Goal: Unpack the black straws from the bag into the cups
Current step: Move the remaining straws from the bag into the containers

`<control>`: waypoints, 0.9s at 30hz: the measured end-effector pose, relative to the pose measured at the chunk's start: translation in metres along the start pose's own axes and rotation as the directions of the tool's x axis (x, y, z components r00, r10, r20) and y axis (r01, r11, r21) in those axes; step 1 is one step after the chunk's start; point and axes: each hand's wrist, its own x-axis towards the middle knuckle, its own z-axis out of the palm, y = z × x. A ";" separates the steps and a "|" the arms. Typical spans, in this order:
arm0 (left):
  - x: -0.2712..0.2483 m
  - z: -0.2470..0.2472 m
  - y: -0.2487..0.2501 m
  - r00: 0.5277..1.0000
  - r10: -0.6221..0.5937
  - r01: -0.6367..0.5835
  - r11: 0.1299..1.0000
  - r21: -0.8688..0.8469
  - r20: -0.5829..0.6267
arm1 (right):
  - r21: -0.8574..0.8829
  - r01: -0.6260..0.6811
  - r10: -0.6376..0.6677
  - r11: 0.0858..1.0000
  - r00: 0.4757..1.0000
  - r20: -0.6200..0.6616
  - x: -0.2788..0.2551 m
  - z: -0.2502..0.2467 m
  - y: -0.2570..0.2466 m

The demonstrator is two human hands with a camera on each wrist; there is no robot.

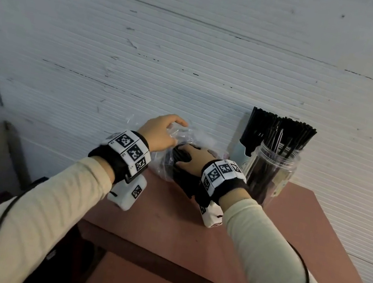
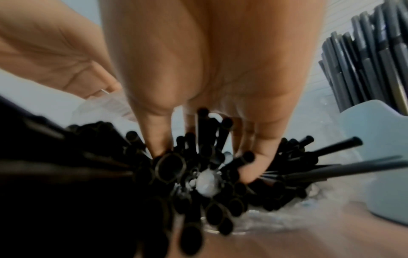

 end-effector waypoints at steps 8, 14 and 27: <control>0.002 -0.001 0.001 1.000 -0.014 0.014 1.000 -0.014 -0.005 | 0.020 0.087 -0.087 0.996 0.996 -0.003 -0.006 -0.009 -0.006; 0.003 0.000 0.003 1.000 -0.027 0.027 1.000 -0.010 0.004 | 0.107 0.084 -0.079 0.991 0.996 -0.049 -0.011 -0.013 0.000; -0.006 0.001 0.004 0.997 0.071 -0.071 0.994 0.078 0.003 | 0.312 0.137 -0.103 0.940 0.987 -0.125 -0.058 -0.042 0.040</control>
